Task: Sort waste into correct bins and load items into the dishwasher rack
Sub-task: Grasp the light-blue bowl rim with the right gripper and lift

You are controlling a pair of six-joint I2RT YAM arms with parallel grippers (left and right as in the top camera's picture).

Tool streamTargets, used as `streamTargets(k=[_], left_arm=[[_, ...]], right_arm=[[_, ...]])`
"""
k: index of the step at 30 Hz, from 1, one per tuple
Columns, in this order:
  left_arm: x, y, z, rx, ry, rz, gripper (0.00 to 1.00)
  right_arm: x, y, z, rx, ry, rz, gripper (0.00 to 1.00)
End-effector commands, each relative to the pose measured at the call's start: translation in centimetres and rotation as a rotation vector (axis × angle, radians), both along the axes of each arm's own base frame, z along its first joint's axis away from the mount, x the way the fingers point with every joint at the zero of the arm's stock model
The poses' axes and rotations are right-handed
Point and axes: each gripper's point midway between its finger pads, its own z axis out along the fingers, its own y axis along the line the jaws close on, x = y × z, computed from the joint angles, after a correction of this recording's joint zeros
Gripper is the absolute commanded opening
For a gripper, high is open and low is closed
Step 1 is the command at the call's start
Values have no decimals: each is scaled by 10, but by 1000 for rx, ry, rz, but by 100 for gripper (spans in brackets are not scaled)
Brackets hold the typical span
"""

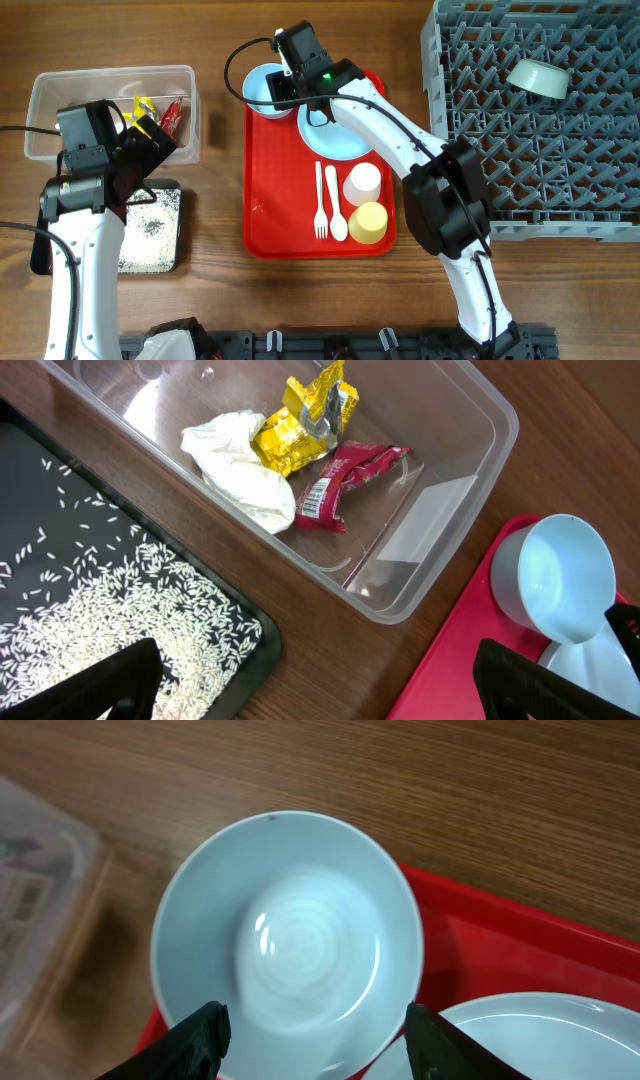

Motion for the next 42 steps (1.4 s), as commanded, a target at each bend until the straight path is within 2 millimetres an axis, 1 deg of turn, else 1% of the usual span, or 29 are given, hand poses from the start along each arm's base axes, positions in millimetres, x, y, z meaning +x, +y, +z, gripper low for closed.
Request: streamTargets(k=[1, 3, 8, 10, 15, 17, 22, 27, 31, 32, 36, 40, 42], left_arm=[[2, 5, 5, 16, -8, 14, 100], [2, 5, 5, 17, -8, 14, 100], [2, 5, 5, 17, -8, 14, 100], [2, 5, 5, 17, -8, 14, 100], [2, 5, 5, 16, -8, 14, 100], [2, 5, 5, 16, -8, 14, 100], [1, 5, 5, 16, -5, 14, 100], [1, 5, 5, 16, -5, 14, 100], [1, 5, 5, 15, -5, 14, 100], [1, 5, 5, 15, -5, 14, 100], [2, 5, 5, 15, -5, 14, 100], [2, 5, 5, 16, -5, 14, 100], [2, 5, 5, 16, -6, 14, 100]], right_arm=[[14, -8, -7, -22, -26, -80, 58], [16, -10, -12, -26, -25, -96, 54], [14, -13, -35, -49, 11, -114, 45], [13, -13, -38, -47, 20, -125, 39], [16, -15, -37, -38, 18, -138, 36], [16, -19, -40, -42, 24, -143, 34], [16, -24, -51, -53, 45, -151, 34], [16, -23, -51, -49, 43, -150, 30], [16, -23, -51, -50, 42, -150, 23], [16, -23, -51, -50, 42, -150, 20], [14, -24, -58, -54, 49, -150, 16], [15, -25, -60, -48, 53, -163, 4], [18, -25, -58, -39, 47, -166, 4]])
